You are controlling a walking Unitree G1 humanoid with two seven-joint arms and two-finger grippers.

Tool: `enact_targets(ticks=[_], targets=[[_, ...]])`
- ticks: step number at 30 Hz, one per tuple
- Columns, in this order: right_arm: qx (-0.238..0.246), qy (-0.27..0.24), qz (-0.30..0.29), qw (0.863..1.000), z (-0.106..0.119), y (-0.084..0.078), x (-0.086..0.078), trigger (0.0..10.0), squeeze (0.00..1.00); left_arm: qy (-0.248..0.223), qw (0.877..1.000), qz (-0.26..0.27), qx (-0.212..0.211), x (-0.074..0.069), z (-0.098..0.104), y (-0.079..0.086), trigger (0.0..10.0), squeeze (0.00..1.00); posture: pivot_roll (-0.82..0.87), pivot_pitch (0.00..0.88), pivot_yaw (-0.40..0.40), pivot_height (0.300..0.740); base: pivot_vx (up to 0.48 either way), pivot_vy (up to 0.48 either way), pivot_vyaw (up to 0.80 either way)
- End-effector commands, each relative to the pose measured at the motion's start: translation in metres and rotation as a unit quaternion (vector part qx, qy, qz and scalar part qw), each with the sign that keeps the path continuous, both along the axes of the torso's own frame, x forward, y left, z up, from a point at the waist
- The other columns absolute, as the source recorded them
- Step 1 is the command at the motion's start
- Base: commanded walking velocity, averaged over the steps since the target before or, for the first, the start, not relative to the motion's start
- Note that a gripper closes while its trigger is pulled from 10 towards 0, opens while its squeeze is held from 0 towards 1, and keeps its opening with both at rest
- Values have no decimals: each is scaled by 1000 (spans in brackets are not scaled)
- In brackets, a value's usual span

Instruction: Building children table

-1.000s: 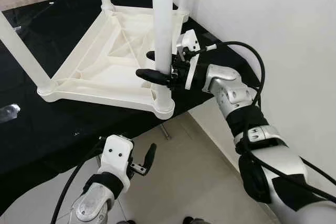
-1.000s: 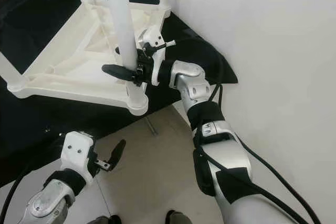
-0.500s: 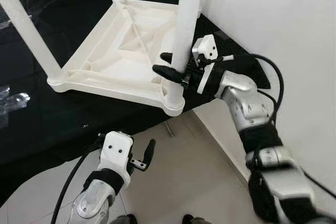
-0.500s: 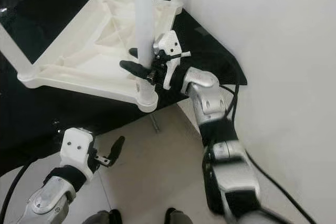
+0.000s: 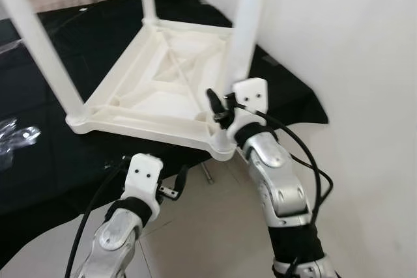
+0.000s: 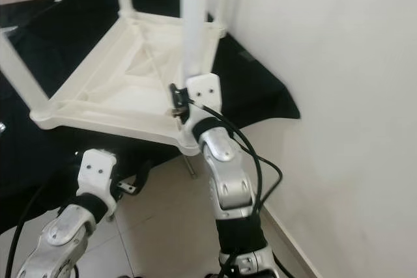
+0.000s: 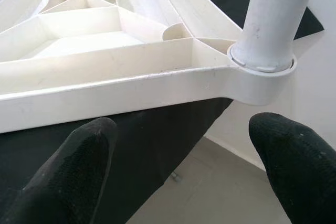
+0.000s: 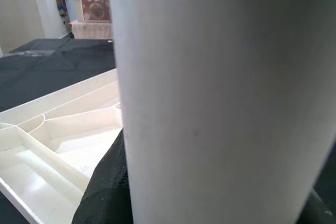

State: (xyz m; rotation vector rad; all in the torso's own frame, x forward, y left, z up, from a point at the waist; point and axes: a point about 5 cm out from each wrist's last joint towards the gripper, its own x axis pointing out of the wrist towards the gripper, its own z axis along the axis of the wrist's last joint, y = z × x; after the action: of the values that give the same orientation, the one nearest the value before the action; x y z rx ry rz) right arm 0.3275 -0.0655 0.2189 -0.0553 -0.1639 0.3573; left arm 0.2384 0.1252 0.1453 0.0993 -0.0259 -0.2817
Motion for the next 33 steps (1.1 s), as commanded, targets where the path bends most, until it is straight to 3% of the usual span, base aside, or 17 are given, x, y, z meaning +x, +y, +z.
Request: enact_targets(ticks=[1, 2, 4, 9, 12, 14, 16, 17, 18, 22, 24, 26, 27, 29, 30, 31, 33], targets=[[6, 49, 12, 999, -13, 13, 2, 10000, 0, 13, 1000, 8, 7, -1, -8, 4, 10000, 0, 25, 138, -44, 740, 0, 0, 0], [18, 52, 23, 998, -10, 13, -1, 10000, 1000, 13, 1000, 8, 7, -1, -8, 4, 10000, 0, 22, 140, -43, 740, 0, 0, 0], [26, 55, 30, 998, -8, 13, -4, 10000, 1000, 13, 1000, 8, 7, -1, -8, 4, 10000, 0, 22, 140, -43, 740, 0, 0, 0], [50, 35, 114, 992, 1, 4, -11, 10000, 1000, 15, 1000, -4, 1, -3, -9, 2, 10000, 0, 16, 148, -42, 740, 0, 0, 0], [13, 40, 200, 979, -9, -3, -22, 10000, 1000, 12, 999, -40, 6, -6, -7, -4, 10000, 0, 12, 151, -47, 740, 0, 0, 0], [-3, 45, 221, 974, -15, -7, -28, 10000, 1000, 7, 997, -76, 19, -10, -5, -11, 10000, 0, 7, 153, -52, 740, 0, 0, 0], [-7, 54, 213, 975, -21, -14, -30, 10000, 1000, -3, 993, -108, 42, -15, -4, -16, 10000, 0, 2, 152, -53, 740, 0, 0, 0], [-16, 79, 190, 978, -34, -27, -36, 10000, 1000, -20, 983, -160, 83, -23, -2, -24, 10000, 0, -7, 152, -53, 740, 0, 0, 0], [-21, 91, 179, 979, -39, -33, -39, 10000, 1000, -26, 978, -179, 99, -26, -2, -27, 10000, 0, -7, 152, -53, 740, 0, 0, 0], [-39, 115, 136, 983, -54, -47, -46, 10000, 1000, -37, 966, -213, 140, -30, -2, -31, 10000, 0, -25, 144, -51, 740, 0, 0, 0], [-58, 141, 87, 984, -68, -65, -53, 10000, 1000, -46, 951, -247, 179, -32, -3, -36, 10000, 0, -38, 138, -45, 740, 0, 0, 0], [-74, 160, 56, 983, -77, -78, -61, 10000, 992, -47, 947, -255, 192, -31, -3, -38, 10000, 0, -46, 133, -42, 740, 0, 0, 0], [-80, 166, 46, 982, -80, -82, -63, 10000, 588, -47, 947, -251, 192, -30, -3, -37, 10000, 0, -46, 133, -42, 740, 0, 0, 0], [-84, 175, 30, 981, -84, -86, -67, 10000, 588, -46, 952, -239, 185, -28, -2, -35, 10000, 0, -50, 125, -38, 740, 0, 0, 0], [-88, 180, 20, 980, -86, -89, -70, 10000, 0, -45, 955, -231, 180, -27, -2, -34, 10000, 0, -50, 125, -38, 740, 0, 0, 0], [-89, 184, 14, 979, -89, -89, -73, 10000, 0, -39, 962, -208, 171, -24, -3, -30, 10000, 0, -58, 115, -31, 740, 0, 0, 0], [-95, 190, -6, 977, -94, -89, -78, 10000, 0, -2, 983, -114, 143, -12, -9, -13, 10000, 0, -60, 104, -28, 740, 0, 146, 0]])
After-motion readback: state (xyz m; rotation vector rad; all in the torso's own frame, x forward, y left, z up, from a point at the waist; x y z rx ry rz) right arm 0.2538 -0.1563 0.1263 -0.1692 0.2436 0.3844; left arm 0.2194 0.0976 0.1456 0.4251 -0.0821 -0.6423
